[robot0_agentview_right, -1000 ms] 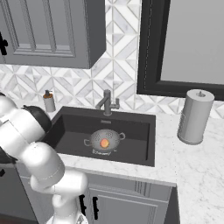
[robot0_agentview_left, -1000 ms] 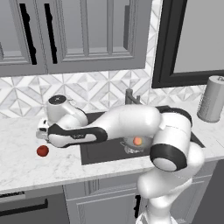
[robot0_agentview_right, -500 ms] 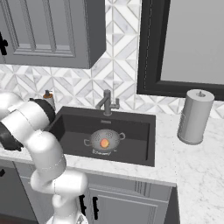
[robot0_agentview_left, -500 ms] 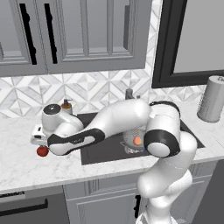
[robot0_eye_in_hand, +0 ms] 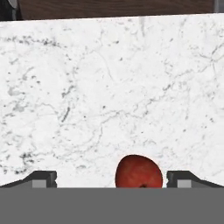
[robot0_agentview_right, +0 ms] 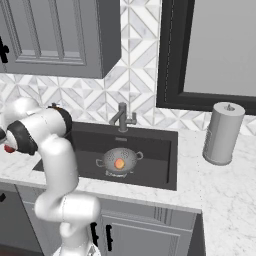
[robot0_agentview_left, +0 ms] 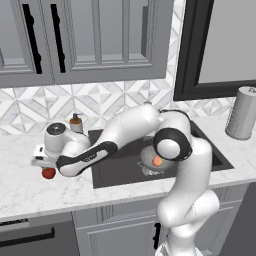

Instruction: Put the colander in the sink, put the peach, apple in the colander, and turn on the sink faucet and pour water over the colander.

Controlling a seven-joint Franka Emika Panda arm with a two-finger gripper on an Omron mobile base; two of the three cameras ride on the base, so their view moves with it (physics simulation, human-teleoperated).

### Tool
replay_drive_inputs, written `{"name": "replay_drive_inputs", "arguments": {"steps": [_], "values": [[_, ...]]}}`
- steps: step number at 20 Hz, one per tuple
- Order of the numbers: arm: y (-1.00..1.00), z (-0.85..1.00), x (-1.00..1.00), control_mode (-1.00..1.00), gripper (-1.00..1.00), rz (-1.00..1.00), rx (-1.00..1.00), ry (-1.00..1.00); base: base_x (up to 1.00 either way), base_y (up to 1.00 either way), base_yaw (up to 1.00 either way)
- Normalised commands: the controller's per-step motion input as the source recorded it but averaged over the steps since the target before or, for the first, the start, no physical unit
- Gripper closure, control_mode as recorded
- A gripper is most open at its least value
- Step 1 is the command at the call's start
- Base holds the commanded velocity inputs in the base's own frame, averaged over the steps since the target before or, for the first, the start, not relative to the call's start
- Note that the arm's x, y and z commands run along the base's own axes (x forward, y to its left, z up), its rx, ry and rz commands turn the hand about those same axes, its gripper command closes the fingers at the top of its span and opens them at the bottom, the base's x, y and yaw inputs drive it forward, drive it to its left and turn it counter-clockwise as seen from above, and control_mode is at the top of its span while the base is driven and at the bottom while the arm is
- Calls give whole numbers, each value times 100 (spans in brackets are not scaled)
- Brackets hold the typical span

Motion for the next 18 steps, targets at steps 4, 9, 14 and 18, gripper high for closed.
{"name": "replay_drive_inputs", "arguments": {"steps": [4, 9, 14, 18], "values": [[24, -9, 28, -100, -100, 0, -3, 0, 0, 0, 0], [5, -24, 20, -100, -100, 0, -4, 4, 0, 0, 0], [0, -34, 20, -100, -100, 0, -2, 2, 0, 0, 0], [9, -29, 29, -100, -100, 0, 0, 0, 0, 0, 0]]}}
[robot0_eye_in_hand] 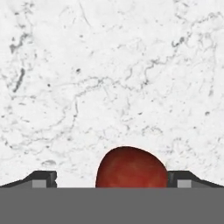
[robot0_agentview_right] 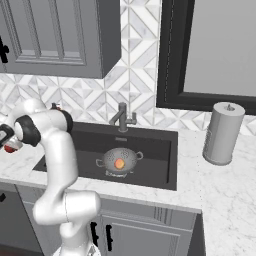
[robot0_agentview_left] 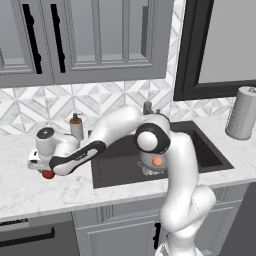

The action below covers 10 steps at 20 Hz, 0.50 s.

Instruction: Put the colander in the sink, put the peach, apple in the colander, and turn on the sink faucet and pour water over the colander.

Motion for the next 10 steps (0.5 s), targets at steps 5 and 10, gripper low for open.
{"name": "replay_drive_inputs", "arguments": {"steps": [5, 10], "values": [[24, -25, 30, -100, -100, 0, 0, 0, 0, 0, 0], [17, -32, 7, -100, -100, 0, -3, 0, 0, 0, 0]]}}
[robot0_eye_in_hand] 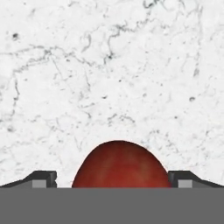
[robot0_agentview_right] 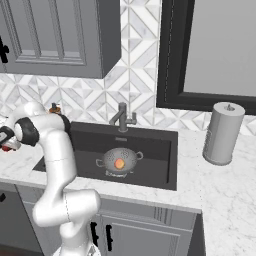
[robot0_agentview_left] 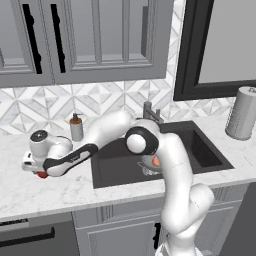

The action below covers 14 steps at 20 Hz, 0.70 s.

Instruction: Put the colander in the sink, put the peach, apple in the colander, and turn on the sink faucet and pour water over the colander.

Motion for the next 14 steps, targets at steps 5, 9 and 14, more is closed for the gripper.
{"name": "replay_drive_inputs", "arguments": {"steps": [5, 9, 14], "values": [[0, -51, 0, -100, -100, 0, -4, 0, 0, 0, 0], [-4, -36, -1, -100, 100, 0, 0, -5, 0, 0, 0], [-80, 6, -41, -100, 100, -7, 16, -39, 0, 0, 0]]}}
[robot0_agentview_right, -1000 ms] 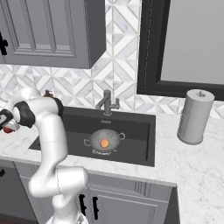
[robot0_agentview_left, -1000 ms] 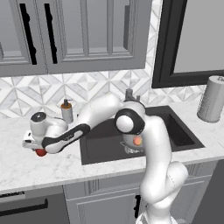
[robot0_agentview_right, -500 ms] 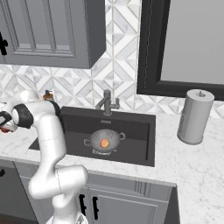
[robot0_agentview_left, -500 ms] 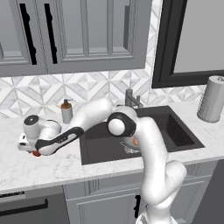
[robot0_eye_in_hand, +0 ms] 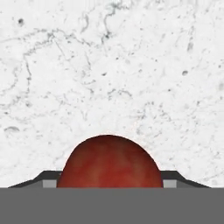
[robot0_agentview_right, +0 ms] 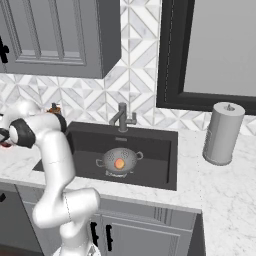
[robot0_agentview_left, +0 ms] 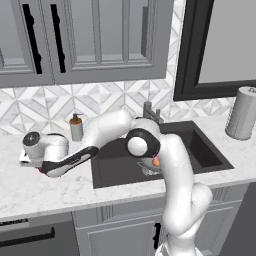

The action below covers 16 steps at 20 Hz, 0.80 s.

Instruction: Put the colander in the sink, put the peach, apple in the colander, and turn on the sink faucet and pour water over the colander.

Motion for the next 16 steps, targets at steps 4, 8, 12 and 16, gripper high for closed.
{"name": "replay_drive_inputs", "arguments": {"steps": [4, 8, 12, 16], "values": [[-100, 70, -59, -100, 100, -5, 39, -45, 0, 0, 0], [-100, 100, -50, -100, 100, -10, 40, -24, 0, 0, 0], [-100, 100, -42, -100, 100, -21, 36, -2, 0, 0, 0], [-100, 100, -43, -100, 100, -27, 37, 6, 0, 0, 0]]}}
